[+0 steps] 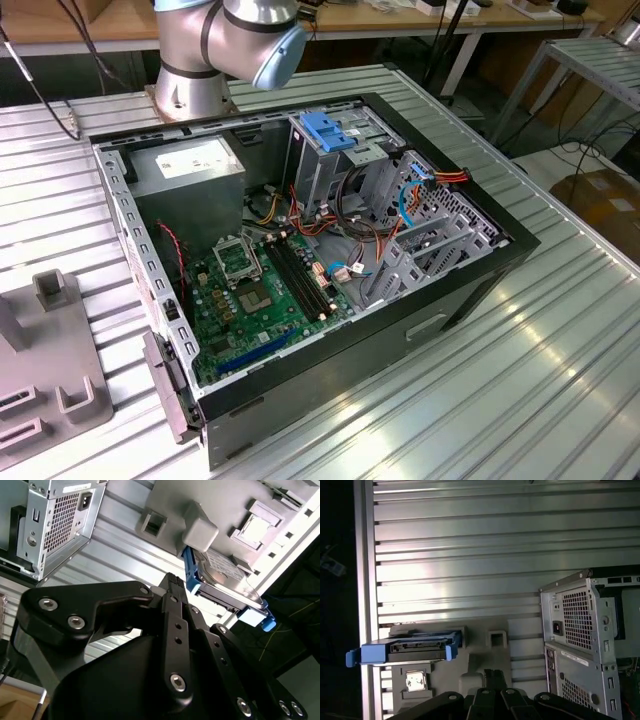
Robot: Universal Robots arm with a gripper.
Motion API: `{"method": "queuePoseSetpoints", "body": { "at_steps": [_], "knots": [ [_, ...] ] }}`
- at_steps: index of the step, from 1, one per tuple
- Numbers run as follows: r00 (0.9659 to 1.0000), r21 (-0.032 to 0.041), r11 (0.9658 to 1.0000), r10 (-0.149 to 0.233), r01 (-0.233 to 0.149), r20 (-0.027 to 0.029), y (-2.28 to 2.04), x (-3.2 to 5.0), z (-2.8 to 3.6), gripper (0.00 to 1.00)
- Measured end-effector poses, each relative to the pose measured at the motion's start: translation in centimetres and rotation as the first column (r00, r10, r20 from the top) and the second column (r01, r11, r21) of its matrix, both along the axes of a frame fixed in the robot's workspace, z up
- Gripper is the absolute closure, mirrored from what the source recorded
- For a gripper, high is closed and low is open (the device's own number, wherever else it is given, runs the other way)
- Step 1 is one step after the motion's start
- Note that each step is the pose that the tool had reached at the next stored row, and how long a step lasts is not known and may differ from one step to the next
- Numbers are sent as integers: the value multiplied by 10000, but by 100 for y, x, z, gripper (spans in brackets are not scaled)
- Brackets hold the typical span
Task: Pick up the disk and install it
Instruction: 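Reach for the disk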
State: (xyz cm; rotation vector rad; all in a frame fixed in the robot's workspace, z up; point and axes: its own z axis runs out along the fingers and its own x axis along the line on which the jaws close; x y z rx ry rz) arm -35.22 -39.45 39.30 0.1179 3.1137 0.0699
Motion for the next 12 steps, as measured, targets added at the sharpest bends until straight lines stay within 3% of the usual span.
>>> {"method": "queuePoseSetpoints", "body": {
  "at_steps": [7, 12],
  "knots": [
    [10000, 0, 10000, -1, 1, -1, 14, -187, -1, 90],
    [10000, -1, 10000, -2, 2, -9, 17, -385, -2, 90]
  ]
}}
